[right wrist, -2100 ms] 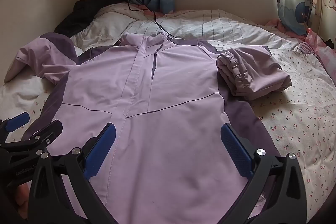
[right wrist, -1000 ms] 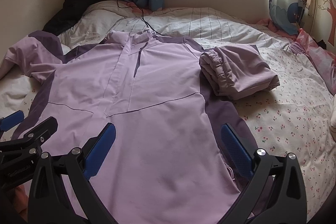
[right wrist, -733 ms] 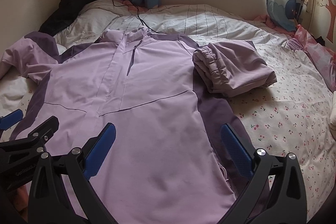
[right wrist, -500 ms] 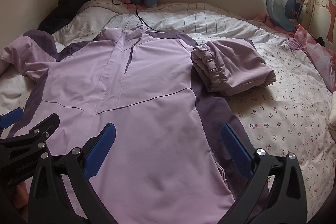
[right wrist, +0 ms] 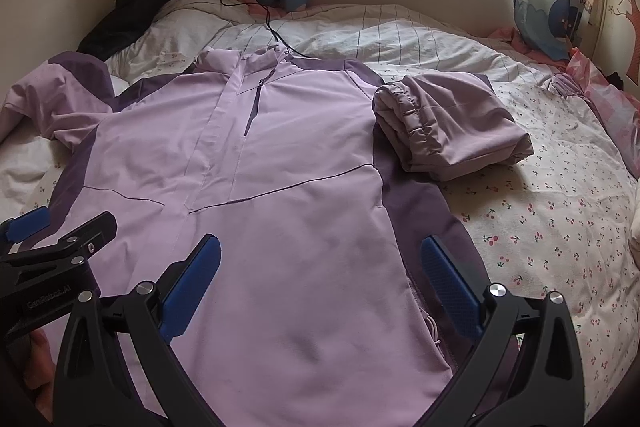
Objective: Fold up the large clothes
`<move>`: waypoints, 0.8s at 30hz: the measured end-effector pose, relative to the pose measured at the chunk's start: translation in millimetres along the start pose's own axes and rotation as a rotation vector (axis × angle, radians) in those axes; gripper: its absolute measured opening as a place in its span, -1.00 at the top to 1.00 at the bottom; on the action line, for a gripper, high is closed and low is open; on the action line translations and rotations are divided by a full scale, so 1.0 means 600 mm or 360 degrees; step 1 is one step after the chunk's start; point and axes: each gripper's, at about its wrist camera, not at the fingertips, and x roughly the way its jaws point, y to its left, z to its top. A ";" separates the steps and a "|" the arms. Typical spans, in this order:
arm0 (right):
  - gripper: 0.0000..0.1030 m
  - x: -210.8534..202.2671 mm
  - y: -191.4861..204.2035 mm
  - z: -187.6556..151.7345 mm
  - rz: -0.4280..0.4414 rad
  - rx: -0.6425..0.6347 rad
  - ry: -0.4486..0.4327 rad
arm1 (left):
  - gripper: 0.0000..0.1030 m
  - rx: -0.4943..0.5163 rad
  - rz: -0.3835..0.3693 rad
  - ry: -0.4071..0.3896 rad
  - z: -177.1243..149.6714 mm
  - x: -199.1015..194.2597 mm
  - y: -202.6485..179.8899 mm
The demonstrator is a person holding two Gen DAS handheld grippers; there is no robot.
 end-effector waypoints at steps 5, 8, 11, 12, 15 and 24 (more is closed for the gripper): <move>-0.88 0.001 0.000 -0.001 0.0003 0.0005 0.0000 | -0.88 0.0002 0.0001 0.0011 -0.001 0.002 0.000; -0.88 0.001 0.000 -0.001 0.0002 0.0003 -0.0001 | -0.88 0.0013 0.0003 0.0030 -0.003 0.007 -0.002; -0.88 0.001 -0.001 -0.001 0.0003 0.0003 0.0000 | -0.88 0.0019 0.0002 0.0028 -0.004 0.007 -0.005; -0.88 0.002 -0.001 -0.001 0.0002 0.0003 0.0001 | -0.88 0.0023 0.0003 0.0026 -0.004 0.006 -0.006; -0.88 0.002 -0.002 -0.003 0.0002 0.0006 0.0001 | -0.88 0.0026 0.0002 0.0032 -0.003 0.008 -0.008; -0.88 -0.020 -0.035 0.013 -0.0106 -0.0047 -0.0117 | -0.88 0.0018 -0.0038 0.0059 0.003 0.015 -0.014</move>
